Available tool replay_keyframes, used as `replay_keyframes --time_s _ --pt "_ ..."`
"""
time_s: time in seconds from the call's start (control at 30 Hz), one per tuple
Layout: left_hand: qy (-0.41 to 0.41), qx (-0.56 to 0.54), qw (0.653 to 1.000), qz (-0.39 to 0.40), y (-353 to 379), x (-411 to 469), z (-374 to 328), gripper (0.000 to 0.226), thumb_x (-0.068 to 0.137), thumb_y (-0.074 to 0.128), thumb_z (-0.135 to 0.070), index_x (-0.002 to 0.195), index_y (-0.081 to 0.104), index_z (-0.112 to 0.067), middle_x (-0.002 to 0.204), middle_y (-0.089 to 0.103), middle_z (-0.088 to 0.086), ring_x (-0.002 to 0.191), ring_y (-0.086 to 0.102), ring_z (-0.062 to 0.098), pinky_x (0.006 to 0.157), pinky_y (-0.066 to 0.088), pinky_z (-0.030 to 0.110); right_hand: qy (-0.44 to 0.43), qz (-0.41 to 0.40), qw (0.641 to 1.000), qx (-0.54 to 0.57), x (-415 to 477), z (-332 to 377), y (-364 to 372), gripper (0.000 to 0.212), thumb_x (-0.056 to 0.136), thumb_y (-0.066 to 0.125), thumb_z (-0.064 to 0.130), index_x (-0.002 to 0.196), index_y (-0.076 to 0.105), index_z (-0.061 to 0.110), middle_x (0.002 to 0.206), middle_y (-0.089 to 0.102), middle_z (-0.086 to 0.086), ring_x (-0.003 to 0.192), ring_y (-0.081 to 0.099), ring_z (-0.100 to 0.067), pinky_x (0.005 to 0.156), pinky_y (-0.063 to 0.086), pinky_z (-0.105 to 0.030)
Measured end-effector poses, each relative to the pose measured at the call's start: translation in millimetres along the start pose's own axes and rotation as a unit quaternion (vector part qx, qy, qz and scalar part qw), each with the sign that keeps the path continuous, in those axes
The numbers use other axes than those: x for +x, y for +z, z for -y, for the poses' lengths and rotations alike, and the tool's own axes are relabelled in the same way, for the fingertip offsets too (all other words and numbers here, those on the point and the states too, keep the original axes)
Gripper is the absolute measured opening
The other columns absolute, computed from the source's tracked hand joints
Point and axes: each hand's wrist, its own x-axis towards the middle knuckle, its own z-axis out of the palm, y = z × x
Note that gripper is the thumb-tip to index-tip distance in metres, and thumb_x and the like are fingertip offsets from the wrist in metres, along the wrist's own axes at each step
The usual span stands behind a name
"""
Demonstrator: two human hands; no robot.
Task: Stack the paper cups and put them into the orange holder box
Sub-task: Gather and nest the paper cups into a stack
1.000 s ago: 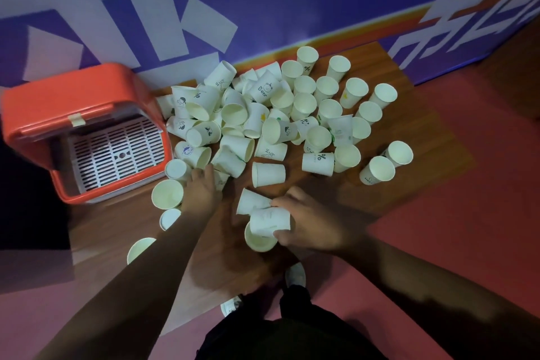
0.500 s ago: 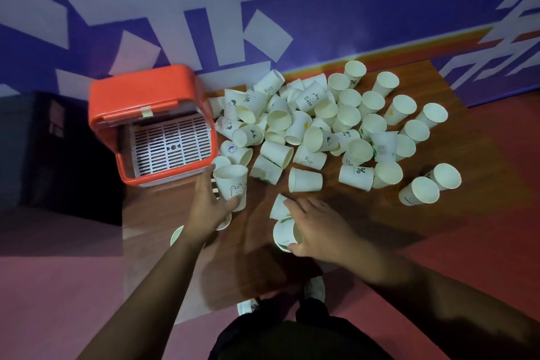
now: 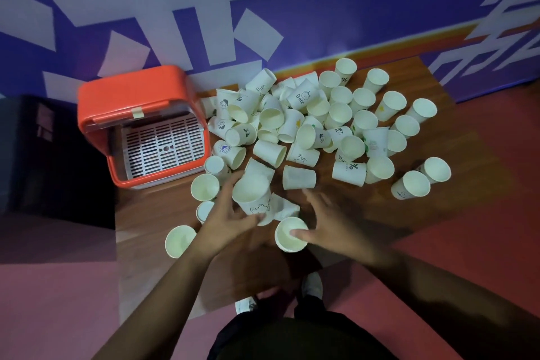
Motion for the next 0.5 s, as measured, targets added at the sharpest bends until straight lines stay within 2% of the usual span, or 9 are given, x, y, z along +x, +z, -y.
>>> replay_keyframes --time_s 0.1,0.2,0.23,0.3,0.33,0.37,0.43,0.5 --pt "0.026 0.061 0.996 0.064 21 -4 5 0.089 0.076 0.085 -0.034 0.150 0.035 -0.037 0.148 0.041 -0.013 0.142 0.040 0.011 0.115 0.041 0.040 0.117 -0.049 0.989 0.075 8 -32 -19 0.086 0.084 0.068 0.053 0.151 0.031 0.014 0.150 0.039 -0.011 0.136 0.043 -0.023 0.112 0.038 -0.042" --pt "0.064 0.167 0.980 0.083 37 -2 6 0.086 0.074 0.081 -0.052 0.147 0.037 -0.041 0.146 0.045 -0.019 0.140 0.041 0.009 0.113 0.040 0.043 0.159 -0.053 0.981 0.099 24 -47 -26 0.073 0.088 0.066 0.046 0.145 0.041 0.010 0.144 0.047 -0.012 0.128 0.051 -0.022 0.105 0.042 -0.036" --pt "0.076 0.203 0.973 0.081 43 -2 6 0.085 0.074 0.081 -0.053 0.146 0.038 -0.040 0.145 0.045 -0.020 0.139 0.040 0.004 0.114 0.039 0.038 0.169 -0.038 0.979 0.103 29 -48 -26 0.070 0.089 0.065 0.047 0.144 0.043 0.011 0.142 0.049 -0.010 0.126 0.052 -0.022 0.103 0.043 -0.035" --pt "0.073 0.231 0.967 0.080 53 -2 10 0.079 0.075 0.085 -0.041 0.141 0.040 -0.039 0.137 0.044 -0.028 0.130 0.036 -0.012 0.110 0.031 0.016 0.178 -0.003 0.977 0.115 38 -45 -24 0.061 0.089 0.063 0.048 0.138 0.049 0.014 0.135 0.054 -0.007 0.116 0.056 -0.019 0.095 0.045 -0.032" --pt "0.075 0.240 0.964 0.089 56 -2 15 0.078 0.076 0.086 -0.034 0.137 0.038 -0.042 0.132 0.041 -0.033 0.126 0.035 -0.016 0.104 0.027 0.006 0.175 0.012 0.977 0.122 43 -42 -22 0.057 0.090 0.063 0.049 0.134 0.052 0.015 0.130 0.057 -0.005 0.109 0.057 -0.017 0.089 0.046 -0.030" --pt "0.074 0.246 0.961 0.100 59 -2 18 0.078 0.078 0.085 -0.032 0.136 0.034 -0.046 0.130 0.038 -0.035 0.124 0.035 -0.014 0.102 0.025 0.004 0.172 0.025 0.976 0.127 48 -39 -19 0.053 0.089 0.063 0.048 0.130 0.054 0.016 0.125 0.059 -0.003 0.103 0.058 -0.015 0.085 0.047 -0.029" --pt "0.072 0.263 0.954 0.129 64 -2 27 0.078 0.081 0.079 -0.037 0.140 0.030 -0.048 0.134 0.041 -0.027 0.126 0.036 -0.001 0.108 0.031 0.020 0.163 0.045 0.977 0.127 58 -35 -13 0.052 0.089 0.064 0.047 0.129 0.055 0.015 0.122 0.059 -0.002 0.100 0.057 -0.014 0.081 0.046 -0.028" --pt "0.073 0.297 0.940 0.153 63 0 42 0.078 0.083 0.073 -0.043 0.146 0.029 -0.038 0.144 0.042 -0.013 0.132 0.037 0.013 0.113 0.032 0.042 0.146 0.068 0.981 0.107 67 -33 -6 0.054 0.088 0.065 0.046 0.130 0.055 0.013 0.127 0.059 -0.004 0.106 0.056 -0.015 0.084 0.044 -0.028"
